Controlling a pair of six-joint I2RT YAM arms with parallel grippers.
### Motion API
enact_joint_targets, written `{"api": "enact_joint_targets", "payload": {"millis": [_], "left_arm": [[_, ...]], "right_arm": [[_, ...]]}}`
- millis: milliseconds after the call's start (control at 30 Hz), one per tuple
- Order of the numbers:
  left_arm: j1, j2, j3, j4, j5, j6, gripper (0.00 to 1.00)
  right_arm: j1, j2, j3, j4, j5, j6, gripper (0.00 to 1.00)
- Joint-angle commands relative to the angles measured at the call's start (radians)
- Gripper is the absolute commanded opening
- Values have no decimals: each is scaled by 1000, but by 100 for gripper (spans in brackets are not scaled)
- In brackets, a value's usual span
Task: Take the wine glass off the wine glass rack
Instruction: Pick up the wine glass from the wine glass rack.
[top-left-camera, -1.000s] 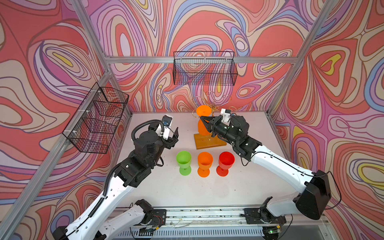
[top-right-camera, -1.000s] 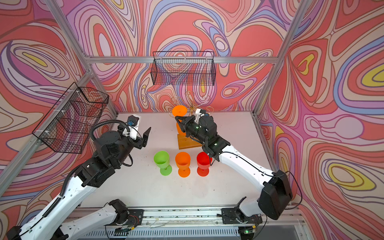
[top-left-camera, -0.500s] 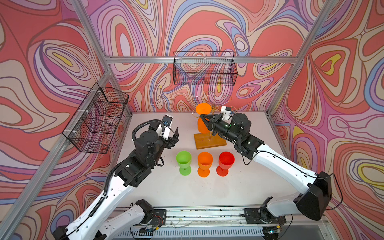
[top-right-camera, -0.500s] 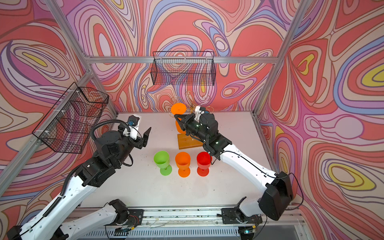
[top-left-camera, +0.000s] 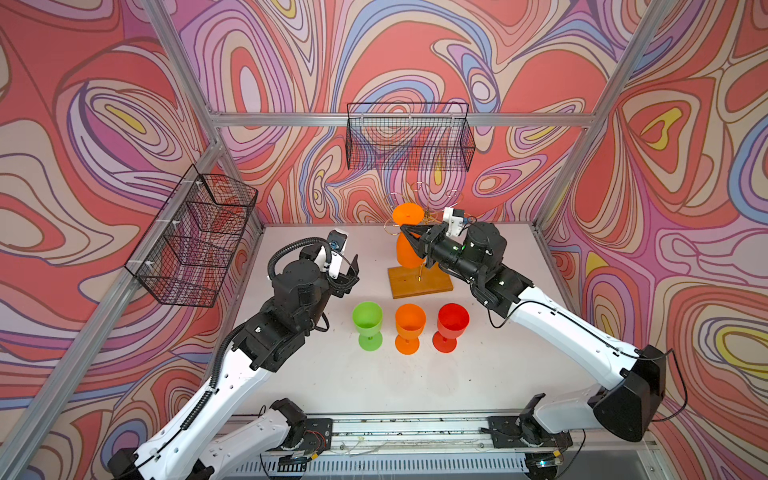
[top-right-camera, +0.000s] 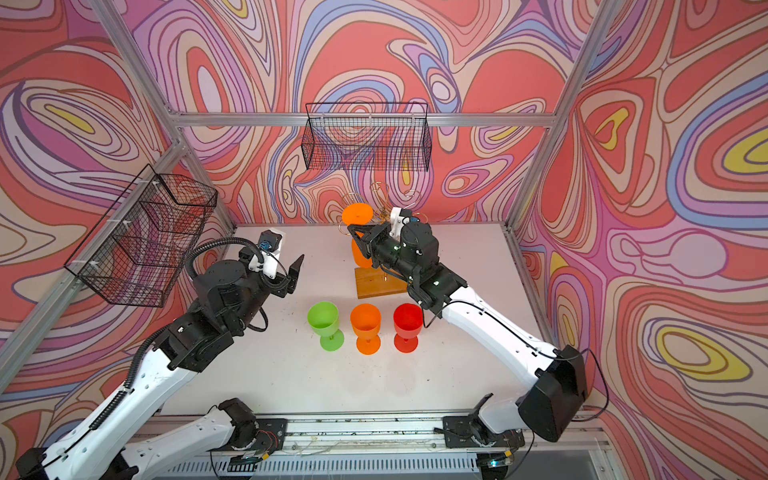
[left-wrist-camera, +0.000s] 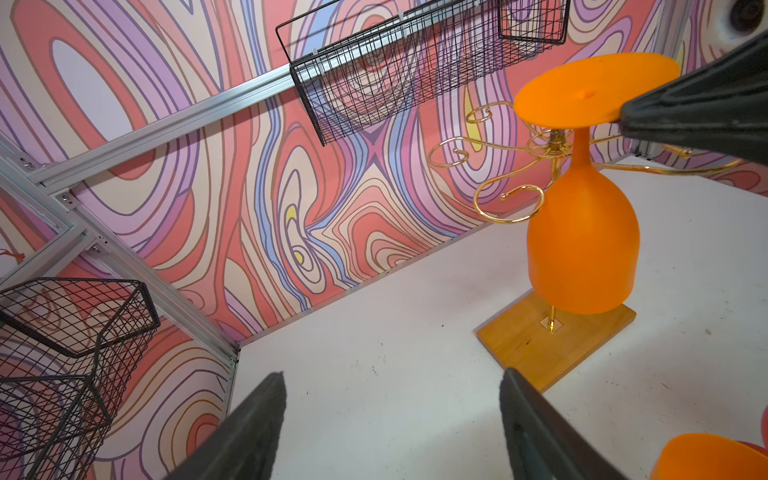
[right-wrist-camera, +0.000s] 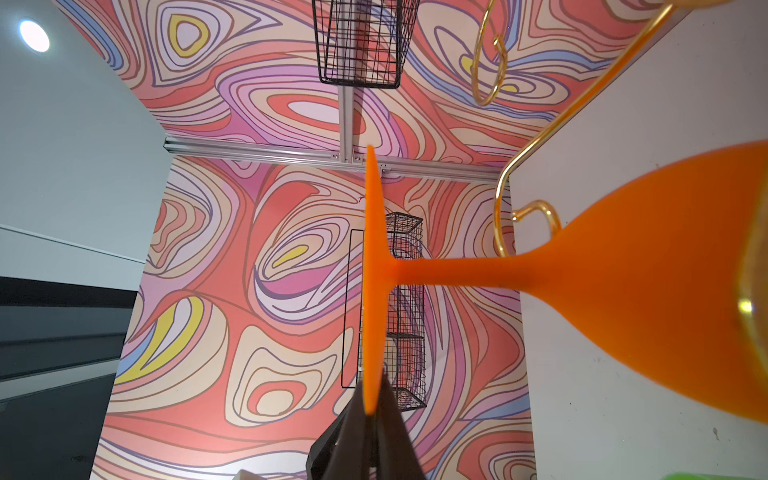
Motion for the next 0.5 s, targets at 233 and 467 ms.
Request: {"api": "enact_joint_targets", "payload": {"millis": [233,467], "left_arm": [[12,-1,-4,6,-2,-7,80],[12,0,-5,6,7,-13,80]], "right_arm": [[3,-49,10,13,-14,-25,0],[3,-53,27,4,-23,-37,0]]}}
